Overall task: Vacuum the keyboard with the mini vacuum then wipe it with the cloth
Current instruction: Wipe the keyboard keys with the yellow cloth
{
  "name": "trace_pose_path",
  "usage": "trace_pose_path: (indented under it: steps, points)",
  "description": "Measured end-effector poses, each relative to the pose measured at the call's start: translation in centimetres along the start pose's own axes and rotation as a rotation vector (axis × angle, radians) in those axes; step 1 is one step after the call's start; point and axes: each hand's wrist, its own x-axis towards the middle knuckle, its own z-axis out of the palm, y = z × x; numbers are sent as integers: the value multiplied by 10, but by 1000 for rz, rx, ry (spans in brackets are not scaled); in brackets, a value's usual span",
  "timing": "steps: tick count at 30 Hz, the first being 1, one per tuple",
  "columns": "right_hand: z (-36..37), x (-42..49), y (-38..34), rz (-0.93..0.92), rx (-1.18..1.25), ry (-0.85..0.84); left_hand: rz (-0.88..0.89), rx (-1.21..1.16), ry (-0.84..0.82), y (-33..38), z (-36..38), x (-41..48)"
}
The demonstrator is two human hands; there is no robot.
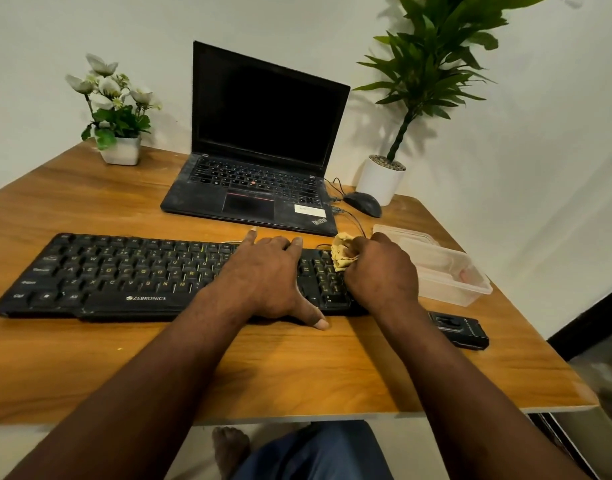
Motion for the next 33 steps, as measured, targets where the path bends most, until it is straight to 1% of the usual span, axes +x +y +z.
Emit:
trace_pose_path:
  steps: [3, 5, 9, 10, 13, 15, 16, 18, 19, 20, 22, 23, 25, 26, 28, 30, 33]
  points:
    - [-2, 2, -8, -2, -17, 5, -5, 4, 0, 0, 0, -1]
    - [-1, 4, -16, -40, -3, -9, -8, 6, -9, 0, 0, -1]
    - [1, 4, -27, -190, 147, -40, -12, 4, 0, 1, 0, -1]
    - [1, 4, -26, -200, 170, -63, -13, 2, 1, 1, 0, -1]
    - [-3, 9, -11, -82, 159, -70, -19, -11, -6, 1, 0, -3]
    - [-5, 14, 3, 24, 57, -54, -23, -17, -7, 0, 0, -3]
    - [-6, 15, 8, 58, 5, -72, -23, -20, -7, 0, 0, -3]
    - [-7, 11, 11, 69, -43, -118, -23, -19, -4, 0, 0, -3]
    - [-6, 8, 11, 65, -38, -115, -23, -20, -5, 0, 1, -3]
    - [-6, 4, 12, 63, -20, -78, -21, -20, -5, 0, 1, -2]
    - [-6, -2, 9, 31, 58, 43, -24, -21, -1, 0, 1, -1]
    - [-6, -4, 5, -4, 118, 78, -26, -23, -2, 0, 1, -1]
    - [-6, -10, -9, -118, 246, 46, -25, -24, -6, 0, 2, 0]
    - [-4, -13, -17, -182, 270, 16, -24, -24, -5, 0, 3, 0]
    - [-1, -18, -28, -243, 227, 7, -23, -30, -2, 0, 2, -1]
    - [0, -15, -24, -180, 185, 24, -27, -32, -6, 0, 1, -2]
    - [0, -11, -3, -52, 245, 11, -28, -39, -5, -1, 2, -3]
